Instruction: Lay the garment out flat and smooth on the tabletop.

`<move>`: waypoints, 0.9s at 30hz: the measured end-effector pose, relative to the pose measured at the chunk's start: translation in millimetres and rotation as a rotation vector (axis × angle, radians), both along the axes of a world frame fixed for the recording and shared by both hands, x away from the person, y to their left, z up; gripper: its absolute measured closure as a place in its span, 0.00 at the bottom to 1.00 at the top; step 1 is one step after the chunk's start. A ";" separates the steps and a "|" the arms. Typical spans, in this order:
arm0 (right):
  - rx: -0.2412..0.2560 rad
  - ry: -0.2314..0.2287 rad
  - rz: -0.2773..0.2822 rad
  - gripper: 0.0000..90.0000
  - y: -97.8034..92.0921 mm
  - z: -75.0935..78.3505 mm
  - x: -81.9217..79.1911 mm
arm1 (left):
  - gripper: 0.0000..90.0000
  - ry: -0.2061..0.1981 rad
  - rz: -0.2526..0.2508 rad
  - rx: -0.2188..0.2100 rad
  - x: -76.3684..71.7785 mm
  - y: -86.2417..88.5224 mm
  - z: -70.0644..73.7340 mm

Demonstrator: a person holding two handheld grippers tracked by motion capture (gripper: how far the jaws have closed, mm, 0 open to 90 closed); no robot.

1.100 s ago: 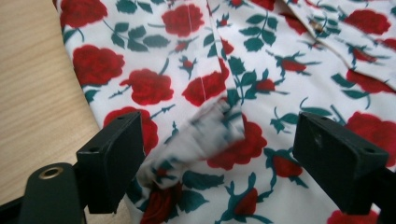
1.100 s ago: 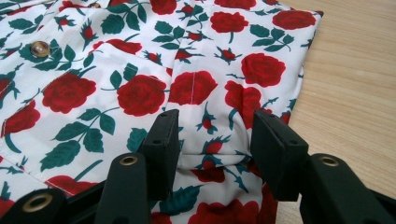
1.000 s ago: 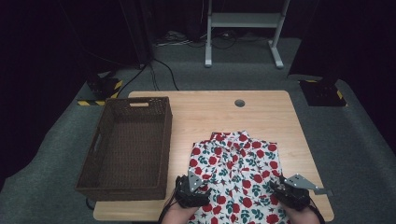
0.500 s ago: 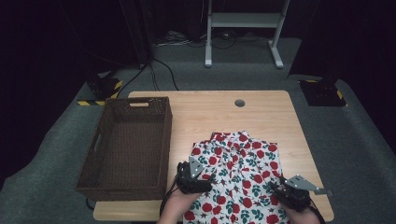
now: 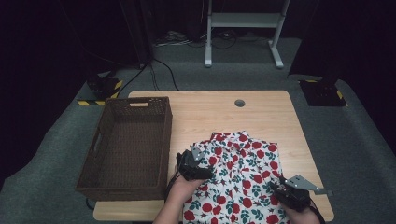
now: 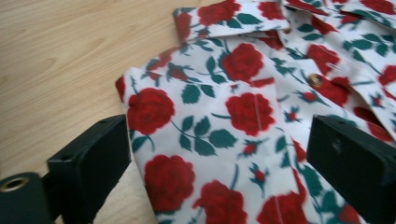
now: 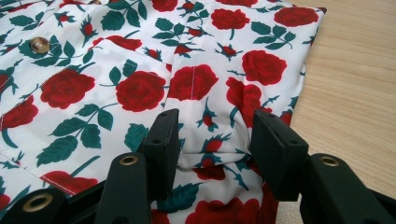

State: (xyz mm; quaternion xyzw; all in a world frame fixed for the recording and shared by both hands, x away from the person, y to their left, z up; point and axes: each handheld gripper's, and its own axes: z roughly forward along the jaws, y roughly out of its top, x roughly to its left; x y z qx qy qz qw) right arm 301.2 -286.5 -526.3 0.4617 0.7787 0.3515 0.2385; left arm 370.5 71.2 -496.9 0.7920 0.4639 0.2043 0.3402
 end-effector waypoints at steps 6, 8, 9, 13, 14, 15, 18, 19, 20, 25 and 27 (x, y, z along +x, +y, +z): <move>0.000 0.000 0.002 0.58 -0.3 -0.1 0.2 | 0.05 0.011 0.035 0.027 16.9 0.0 -4.2; 0.000 0.000 0.002 0.58 -0.4 0.0 0.3 | 0.07 0.021 0.039 0.026 22.6 0.6 -6.7; 0.001 0.001 0.002 0.58 -0.4 0.0 0.3 | 0.14 0.024 0.037 0.028 25.4 1.5 -7.6; 0.001 0.001 0.003 0.58 -0.5 -0.1 0.5 | 0.20 0.016 0.074 0.040 34.7 3.6 -11.4; 0.003 0.001 0.003 0.58 -0.5 -0.1 0.5 | 0.22 0.020 0.079 0.038 36.7 3.9 -12.2; 0.004 0.002 0.004 0.58 -0.6 -0.1 0.7 | 0.21 0.016 0.088 0.043 38.5 3.9 -13.0; 0.005 0.004 0.003 0.58 -0.6 -0.1 0.7 | 0.21 0.014 0.114 0.060 44.8 5.5 -15.2; 0.005 0.004 0.004 0.58 -0.7 -0.1 0.7 | 0.21 0.021 0.121 0.066 47.1 6.1 -16.3; 0.005 0.003 0.004 0.58 -0.8 -0.1 0.8 | 0.22 0.028 0.124 0.066 49.3 6.8 -17.6; 0.005 0.003 0.005 0.58 -1.0 -0.1 0.9 | 0.30 0.061 0.120 0.069 55.0 7.8 -23.3; 0.005 0.003 0.006 0.58 -1.0 -0.1 1.0 | 0.40 0.060 0.110 0.075 54.8 8.4 -23.8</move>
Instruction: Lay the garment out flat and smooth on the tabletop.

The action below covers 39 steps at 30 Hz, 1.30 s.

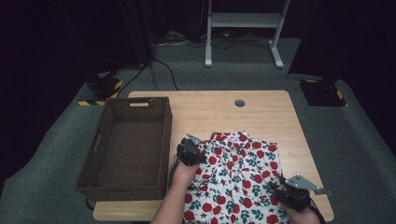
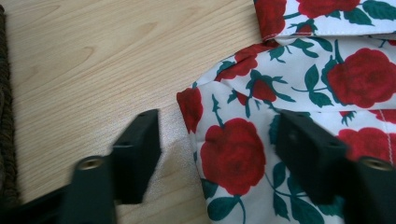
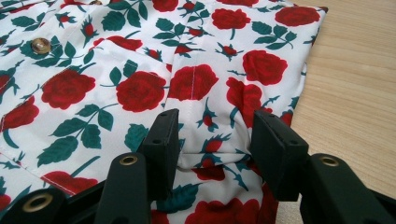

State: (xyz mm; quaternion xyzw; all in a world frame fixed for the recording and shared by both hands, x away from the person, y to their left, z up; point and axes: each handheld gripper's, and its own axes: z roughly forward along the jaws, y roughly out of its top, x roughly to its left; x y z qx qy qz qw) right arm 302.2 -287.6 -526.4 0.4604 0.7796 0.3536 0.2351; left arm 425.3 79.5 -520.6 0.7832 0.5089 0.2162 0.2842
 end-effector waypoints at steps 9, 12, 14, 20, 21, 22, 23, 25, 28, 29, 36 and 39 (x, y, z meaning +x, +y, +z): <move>-0.005 -0.002 -0.001 0.58 0.5 0.1 -0.5 | 0.85 -0.031 0.007 0.021 -4.1 5.5 3.6; -0.004 -0.002 0.000 0.58 0.3 0.1 -0.3 | 0.92 -0.051 0.027 0.016 -5.0 8.8 7.1; -0.008 -0.004 0.000 0.58 0.8 0.1 -0.7 | 0.94 -0.050 0.034 0.005 -5.3 10.4 7.8; -0.003 -0.012 0.017 0.57 1.7 7.6 -2.1 | 0.94 -0.045 0.044 -0.038 -5.4 14.3 7.5; -0.015 -0.025 0.028 0.57 2.0 11.3 -1.6 | 0.93 -0.042 0.046 -0.046 -5.1 14.9 7.1; -0.015 -0.035 0.029 0.57 1.7 15.6 -0.1 | 0.92 -0.038 0.049 -0.048 -4.9 15.2 6.6; -0.009 -0.039 0.027 0.57 0.6 19.9 3.0 | 0.92 -0.034 0.051 -0.047 -4.6 15.1 6.0; 0.011 -0.049 0.007 0.57 -3.3 27.5 10.1 | 0.92 -0.032 0.054 -0.050 -4.2 15.0 5.1; 0.004 -0.056 -0.018 0.57 -7.5 34.0 24.0 | 0.92 -0.028 0.067 -0.066 -2.9 16.1 4.5; -0.001 -0.054 -0.026 0.57 -8.6 34.8 30.1 | 0.93 -0.025 0.071 -0.072 -2.5 16.3 4.5; -0.007 0.012 -0.082 0.55 -13.6 26.4 81.5 | 0.93 -0.031 0.070 -0.083 -1.2 13.9 4.5; 0.008 0.051 -0.120 0.55 -15.6 22.1 100.5 | 0.93 -0.033 0.068 -0.079 0.0 14.1 5.5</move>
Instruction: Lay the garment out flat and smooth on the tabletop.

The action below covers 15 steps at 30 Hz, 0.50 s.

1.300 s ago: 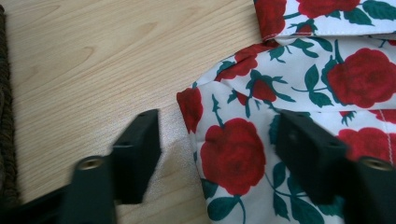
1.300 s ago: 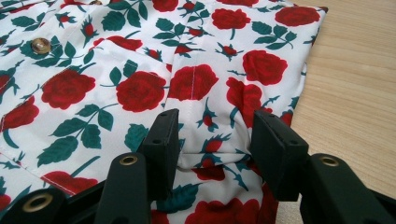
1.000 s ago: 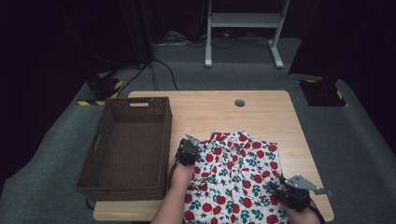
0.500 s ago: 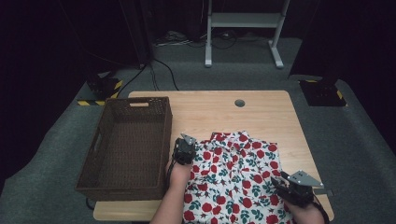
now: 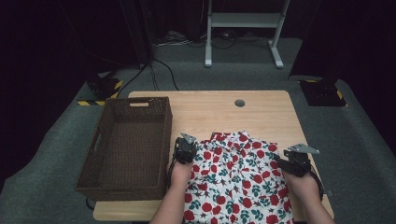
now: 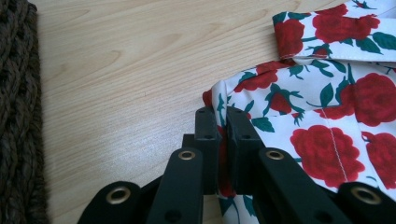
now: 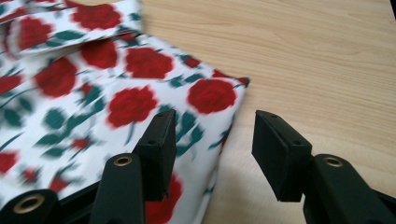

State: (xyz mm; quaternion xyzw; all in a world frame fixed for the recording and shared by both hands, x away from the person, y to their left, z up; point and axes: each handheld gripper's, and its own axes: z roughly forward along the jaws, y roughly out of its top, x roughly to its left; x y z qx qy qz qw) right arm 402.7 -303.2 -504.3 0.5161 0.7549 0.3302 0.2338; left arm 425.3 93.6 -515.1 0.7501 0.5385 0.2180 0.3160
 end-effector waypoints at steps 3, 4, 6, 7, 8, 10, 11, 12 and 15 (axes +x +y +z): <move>0.021 0.031 -0.018 0.55 -0.5 -1.9 16.1 | 0.93 0.000 -0.001 -0.006 1.6 0.5 1.4; 0.018 0.041 -0.027 0.54 -0.3 -2.8 21.0 | 0.93 0.002 0.000 -0.009 2.2 0.6 1.2; 0.018 0.063 -0.041 0.54 0.0 -5.4 30.2 | 0.93 0.012 0.007 -0.018 3.8 0.8 0.1; 0.012 0.072 -0.047 0.54 0.5 -6.6 34.2 | 0.93 0.018 0.007 -0.017 4.6 0.5 -0.3; 0.009 0.087 -0.053 0.55 1.0 -7.5 37.5 | 0.93 0.018 0.006 -0.019 5.3 0.0 -0.6; 0.008 0.106 -0.064 0.55 1.6 -9.4 42.7 | 0.93 0.018 0.006 -0.019 6.7 -0.7 -1.3; 0.003 0.113 -0.068 0.55 1.9 -10.2 44.5 | 0.93 0.019 0.008 -0.023 7.5 -0.7 -2.0; -0.001 0.121 -0.070 0.55 2.3 -11.3 46.1 | 0.94 0.022 0.012 -0.022 8.0 -0.5 -2.7; -0.024 0.114 -0.072 0.58 3.5 -14.1 48.1 | 0.95 0.026 0.013 -0.016 8.1 -0.7 -5.4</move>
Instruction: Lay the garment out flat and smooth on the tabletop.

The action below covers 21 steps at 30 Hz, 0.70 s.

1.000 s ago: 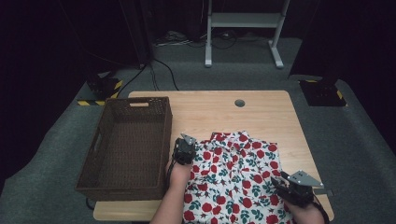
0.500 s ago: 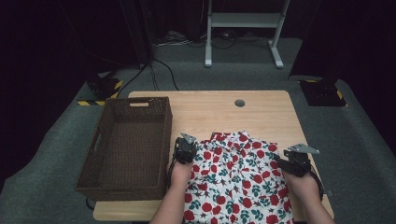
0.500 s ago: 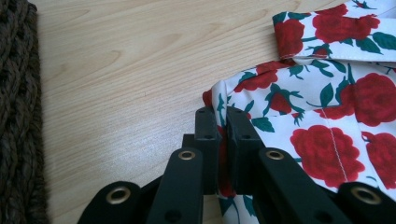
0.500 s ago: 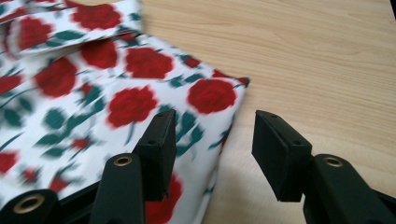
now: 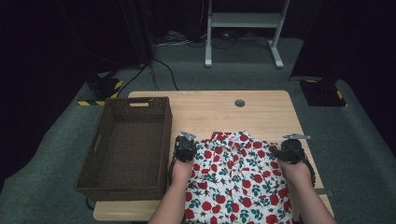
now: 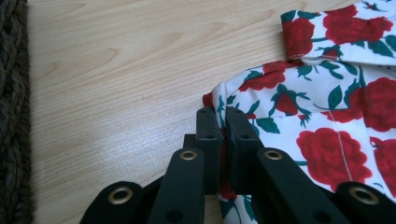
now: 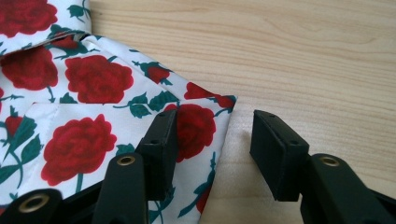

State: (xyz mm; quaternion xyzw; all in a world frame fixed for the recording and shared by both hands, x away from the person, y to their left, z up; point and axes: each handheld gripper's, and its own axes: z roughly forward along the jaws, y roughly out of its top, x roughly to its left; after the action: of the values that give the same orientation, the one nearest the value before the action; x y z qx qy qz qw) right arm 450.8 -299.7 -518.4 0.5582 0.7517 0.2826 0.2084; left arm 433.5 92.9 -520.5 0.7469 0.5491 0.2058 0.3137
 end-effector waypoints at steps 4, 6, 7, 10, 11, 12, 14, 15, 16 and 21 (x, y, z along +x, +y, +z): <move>0.005 -0.001 0.023 0.75 3.8 0.6 0.5 | 0.96 0.001 0.003 -0.010 -1.0 1.4 -2.4; 0.012 0.007 0.040 0.89 5.4 1.4 1.1 | 0.96 -0.003 0.003 -0.011 0.0 2.1 -1.9; 0.017 0.013 0.053 0.94 6.3 2.0 1.1 | 0.96 -0.005 0.006 -0.013 0.6 2.4 -1.0; 0.024 -0.008 0.062 0.96 8.1 7.3 1.5 | 0.97 -0.029 0.019 -0.030 4.1 5.0 7.2; 0.027 -0.022 0.060 0.97 8.0 11.3 1.9 | 0.97 -0.041 0.022 -0.034 5.6 6.1 11.7; 0.022 -0.041 0.062 0.97 7.9 16.1 2.6 | 0.97 -0.055 0.024 -0.041 7.3 6.7 16.5; 0.012 -0.074 0.057 0.97 8.5 27.6 3.7 | 0.97 -0.082 0.026 -0.050 11.0 7.5 27.2; 0.006 -0.092 0.056 0.97 8.4 33.7 4.6 | 0.97 -0.098 0.028 -0.053 12.9 7.3 32.9; 0.006 -0.110 0.053 0.97 8.3 40.2 5.3 | 0.97 -0.111 0.028 -0.055 14.3 7.2 37.4; 0.007 -0.216 0.024 0.97 3.2 72.8 7.7 | 0.97 -0.206 0.015 -0.085 25.5 6.2 73.8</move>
State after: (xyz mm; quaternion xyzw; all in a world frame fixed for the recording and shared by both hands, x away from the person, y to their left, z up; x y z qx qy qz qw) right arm 458.4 -296.4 -445.7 0.5161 0.7305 0.3464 0.2828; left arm 459.0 99.1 -446.7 0.7036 0.5276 0.2604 0.3985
